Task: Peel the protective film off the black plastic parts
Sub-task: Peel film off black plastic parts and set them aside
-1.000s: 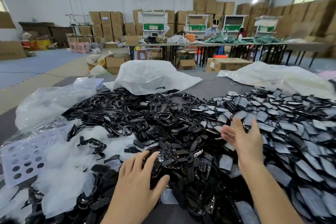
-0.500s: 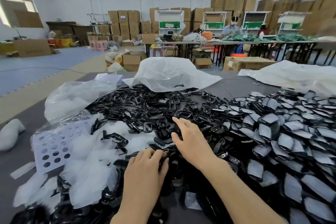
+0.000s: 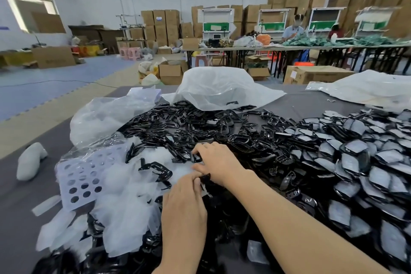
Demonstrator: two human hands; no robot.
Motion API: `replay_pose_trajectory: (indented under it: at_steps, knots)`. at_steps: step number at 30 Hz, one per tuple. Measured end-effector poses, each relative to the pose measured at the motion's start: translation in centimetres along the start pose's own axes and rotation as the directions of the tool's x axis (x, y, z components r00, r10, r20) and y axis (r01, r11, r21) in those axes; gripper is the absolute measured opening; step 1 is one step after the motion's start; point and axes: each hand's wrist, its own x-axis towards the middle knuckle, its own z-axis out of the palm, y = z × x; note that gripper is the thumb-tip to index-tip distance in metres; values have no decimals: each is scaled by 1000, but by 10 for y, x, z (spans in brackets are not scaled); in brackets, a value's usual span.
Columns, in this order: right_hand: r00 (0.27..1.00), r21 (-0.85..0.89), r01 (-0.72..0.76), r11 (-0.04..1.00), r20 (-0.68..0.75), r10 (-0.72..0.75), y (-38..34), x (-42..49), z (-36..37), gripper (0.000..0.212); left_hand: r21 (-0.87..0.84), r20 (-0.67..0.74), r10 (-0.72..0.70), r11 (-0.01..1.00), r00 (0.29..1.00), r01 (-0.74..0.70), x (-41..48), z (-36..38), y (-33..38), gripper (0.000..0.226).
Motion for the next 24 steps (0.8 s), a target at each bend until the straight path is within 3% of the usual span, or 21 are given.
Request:
replay_pose_trajectory:
  at_steps: [3, 5, 6, 8, 10, 11, 13, 16, 22, 24]
  knots:
    - [977, 230, -5, 973, -207, 55, -2, -17, -4, 21, -324, 44, -189, 926, 981, 193, 2, -4, 2, 21]
    - [935, 582, -59, 811, -252, 249, 1, -33, -12, 16, -462, 84, -258, 846, 962, 267, 4, -7, 5, 20]
    - [908, 744, -82, 663, -218, 357, 2, -42, -18, 17, -519, 103, -272, 806, 957, 285, 4, -8, 7, 20]
    - [859, 963, -58, 262, -86, 504, 8, -61, -30, 16, -586, 131, -270, 755, 954, 294, 4, -11, 11, 20]
    - [834, 985, 48, -168, 53, 550, 17, -84, -38, 15, -616, 152, -256, 731, 955, 294, 3, -14, 14, 20]
    - [826, 954, 74, -291, 105, 554, 20, -96, -40, 15, -633, 160, -253, 715, 954, 296, 2, -15, 16, 20]
    - [816, 938, 34, -345, 173, 551, 22, -122, -37, 19, -661, 168, -249, 690, 954, 297, -1, -15, 19, 16]
    - [809, 947, -22, -321, 206, 551, 20, -155, -23, 29, -667, 181, -215, 691, 960, 280, -8, -13, 26, 12]
    - [822, 961, -111, -251, 231, 520, 13, -177, -12, 42, -591, 272, -46, 780, 961, 205, -20, -4, 34, 52]
    - [821, 967, -98, -237, 213, 530, 12, -174, -9, 28, -598, 297, -44, 770, 954, 221, -21, 0, 35, 50]
